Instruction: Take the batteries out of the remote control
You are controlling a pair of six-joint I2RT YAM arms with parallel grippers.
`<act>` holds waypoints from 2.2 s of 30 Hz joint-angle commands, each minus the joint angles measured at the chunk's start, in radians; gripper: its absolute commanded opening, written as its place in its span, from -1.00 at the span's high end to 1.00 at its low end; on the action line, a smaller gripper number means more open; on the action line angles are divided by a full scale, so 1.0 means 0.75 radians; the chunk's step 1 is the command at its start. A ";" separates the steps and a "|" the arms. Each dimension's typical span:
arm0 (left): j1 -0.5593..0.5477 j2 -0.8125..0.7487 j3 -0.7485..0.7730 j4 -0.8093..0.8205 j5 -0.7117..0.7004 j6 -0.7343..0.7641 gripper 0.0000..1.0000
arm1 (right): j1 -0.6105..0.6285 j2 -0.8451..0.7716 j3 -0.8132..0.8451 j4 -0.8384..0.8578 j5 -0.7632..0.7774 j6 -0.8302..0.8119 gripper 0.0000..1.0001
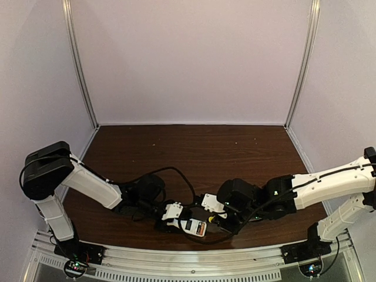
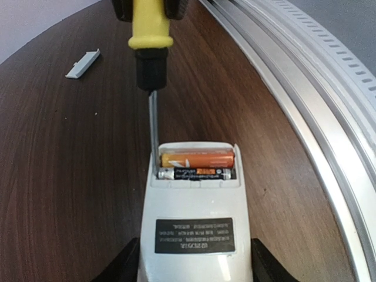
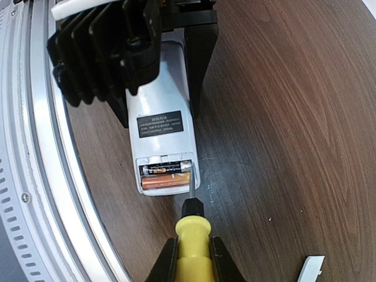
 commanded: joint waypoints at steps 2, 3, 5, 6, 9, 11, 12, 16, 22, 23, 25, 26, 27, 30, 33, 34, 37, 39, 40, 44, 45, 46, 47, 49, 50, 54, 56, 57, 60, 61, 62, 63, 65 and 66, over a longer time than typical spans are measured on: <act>-0.004 0.013 0.037 0.045 0.068 0.031 1.00 | 0.019 0.082 0.029 -0.068 -0.008 -0.005 1.00; -0.003 0.013 0.038 0.044 0.068 0.031 1.00 | 0.021 0.094 0.034 -0.073 -0.010 -0.008 1.00; -0.004 0.013 0.039 0.041 0.067 0.031 1.00 | 0.026 0.120 0.045 -0.093 -0.010 -0.015 1.00; -0.004 0.013 0.039 0.041 0.067 0.031 1.00 | 0.029 0.131 0.051 -0.098 -0.011 -0.018 1.00; -0.004 0.013 0.041 0.040 0.067 0.031 1.00 | 0.031 0.152 0.068 -0.102 -0.049 -0.034 1.00; -0.004 0.013 0.041 0.037 0.060 0.032 1.00 | 0.035 0.167 0.087 -0.123 -0.063 -0.039 1.00; -0.004 0.013 0.041 0.040 0.056 0.030 1.00 | 0.034 0.174 0.095 -0.134 -0.070 -0.043 1.00; -0.005 0.013 0.039 0.044 0.034 0.025 1.00 | 0.036 0.207 0.150 -0.212 -0.121 -0.052 1.00; -0.004 0.007 0.035 0.051 0.003 0.021 1.00 | 0.040 0.232 0.186 -0.271 -0.194 -0.080 1.00; -0.003 0.006 0.033 0.055 -0.001 0.020 1.00 | 0.041 0.236 0.188 -0.273 -0.201 -0.090 1.00; -0.005 0.003 0.031 0.057 -0.002 0.020 1.00 | 0.040 0.250 0.199 -0.282 -0.223 -0.104 1.00; -0.005 0.001 0.031 0.057 -0.002 0.020 1.00 | 0.041 0.252 0.203 -0.281 -0.224 -0.108 1.00; -0.005 0.002 0.031 0.058 -0.002 0.019 1.00 | 0.040 0.253 0.207 -0.276 -0.224 -0.113 1.00; -0.005 -0.001 0.031 0.057 -0.002 0.018 1.00 | 0.041 0.274 0.228 -0.287 -0.231 -0.122 1.00; -0.004 -0.001 0.031 0.059 -0.011 0.016 1.00 | 0.040 0.286 0.244 -0.296 -0.214 -0.116 1.00; -0.004 -0.002 0.031 0.060 -0.014 0.016 1.00 | 0.039 0.284 0.247 -0.299 -0.208 -0.110 1.00; -0.005 -0.008 0.026 0.069 -0.022 0.015 1.00 | 0.036 0.273 0.249 -0.298 -0.202 -0.102 1.00; -0.005 -0.020 0.015 0.085 -0.032 0.011 1.00 | 0.037 0.262 0.249 -0.294 -0.200 -0.100 1.00; -0.004 -0.027 0.007 0.095 -0.036 0.010 1.00 | 0.038 0.260 0.249 -0.294 -0.199 -0.100 1.00; -0.005 -0.060 -0.029 0.141 -0.075 -0.001 1.00 | 0.035 0.266 0.264 -0.302 -0.188 -0.104 1.00; -0.005 -0.069 -0.037 0.154 -0.085 -0.003 1.00 | 0.035 0.272 0.268 -0.303 -0.182 -0.107 1.00; -0.005 -0.076 -0.047 0.167 -0.098 -0.007 1.00 | 0.034 0.277 0.273 -0.300 -0.178 -0.110 1.00; -0.004 -0.086 -0.058 0.183 -0.111 -0.011 1.00 | 0.033 0.280 0.281 -0.303 -0.173 -0.113 1.00; -0.003 -0.107 -0.076 0.211 -0.129 -0.017 1.00 | 0.032 0.285 0.296 -0.303 -0.158 -0.119 1.00; -0.005 -0.114 -0.085 0.223 -0.136 -0.020 1.00 | 0.030 0.288 0.304 -0.305 -0.153 -0.122 1.00; -0.005 -0.135 -0.106 0.256 -0.168 -0.028 1.00 | 0.027 0.312 0.338 -0.319 -0.143 -0.143 1.00; -0.004 -0.145 -0.120 0.276 -0.182 -0.030 1.00 | 0.023 0.324 0.353 -0.323 -0.137 -0.153 1.00; -0.005 -0.151 -0.129 0.285 -0.188 -0.031 1.00 | 0.023 0.328 0.359 -0.323 -0.136 -0.157 1.00; -0.004 -0.159 -0.140 0.302 -0.214 -0.034 1.00 | 0.019 0.341 0.377 -0.319 -0.133 -0.168 1.00; -0.005 -0.159 -0.142 0.306 -0.223 -0.036 1.00 | 0.017 0.344 0.382 -0.317 -0.128 -0.169 1.00; -0.004 -0.159 -0.144 0.309 -0.232 -0.036 1.00 | 0.017 0.348 0.388 -0.316 -0.124 -0.172 1.00; -0.005 -0.160 -0.148 0.316 -0.238 -0.038 1.00 | 0.017 0.350 0.394 -0.318 -0.120 -0.174 1.00; -0.005 -0.164 -0.154 0.330 -0.250 -0.040 1.00 | 0.013 0.355 0.402 -0.320 -0.113 -0.181 1.00; -0.004 -0.166 -0.159 0.339 -0.257 -0.042 1.00 | 0.012 0.359 0.407 -0.321 -0.108 -0.182 1.00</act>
